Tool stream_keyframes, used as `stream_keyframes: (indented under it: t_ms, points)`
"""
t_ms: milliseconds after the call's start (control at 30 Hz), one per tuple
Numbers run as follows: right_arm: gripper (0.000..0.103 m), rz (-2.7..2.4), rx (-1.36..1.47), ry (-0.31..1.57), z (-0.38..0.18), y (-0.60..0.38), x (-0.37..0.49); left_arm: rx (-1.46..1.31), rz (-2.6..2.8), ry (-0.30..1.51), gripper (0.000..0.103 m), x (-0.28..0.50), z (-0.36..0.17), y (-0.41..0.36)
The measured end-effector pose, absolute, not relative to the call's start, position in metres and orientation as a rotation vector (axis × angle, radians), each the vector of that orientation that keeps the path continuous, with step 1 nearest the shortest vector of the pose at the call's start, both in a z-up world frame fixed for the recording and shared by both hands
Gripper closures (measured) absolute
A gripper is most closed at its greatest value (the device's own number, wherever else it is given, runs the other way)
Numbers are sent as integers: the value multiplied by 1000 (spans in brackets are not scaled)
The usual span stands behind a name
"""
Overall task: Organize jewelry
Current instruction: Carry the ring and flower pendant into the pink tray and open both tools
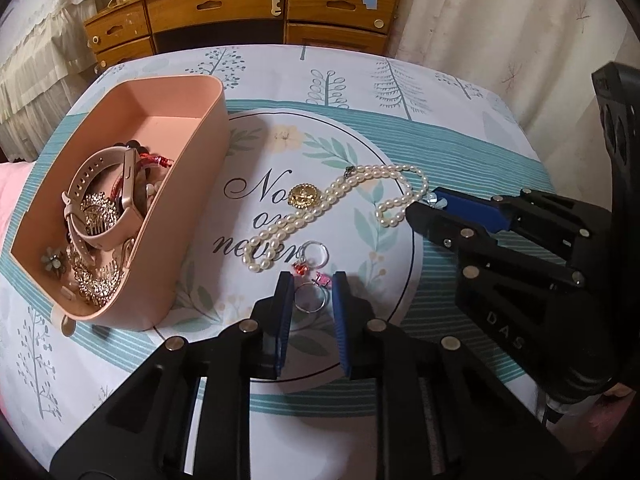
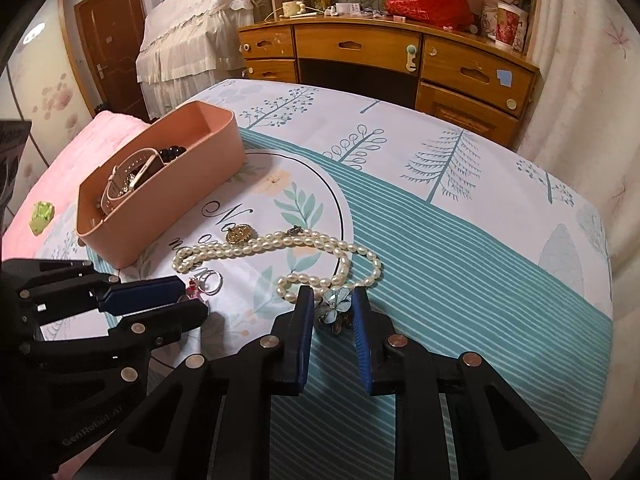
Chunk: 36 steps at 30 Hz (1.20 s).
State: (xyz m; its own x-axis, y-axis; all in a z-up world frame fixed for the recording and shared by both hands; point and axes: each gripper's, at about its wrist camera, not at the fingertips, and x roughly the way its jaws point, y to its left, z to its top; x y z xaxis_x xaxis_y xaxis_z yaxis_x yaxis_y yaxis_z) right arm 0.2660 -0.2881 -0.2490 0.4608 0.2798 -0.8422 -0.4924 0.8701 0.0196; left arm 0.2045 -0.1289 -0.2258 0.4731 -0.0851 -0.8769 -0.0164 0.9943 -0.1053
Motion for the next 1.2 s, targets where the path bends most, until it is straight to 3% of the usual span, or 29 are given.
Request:
stream_keyframes:
  t_ms: [733,1200]
  points:
    - [85,466,-46,1093,-242,-259,224,-168,-98,1069,86,162,-210,-74]
    - [85,485,72,1041,-193,-184,211,-132,-68,1068,86,145,-175,16]
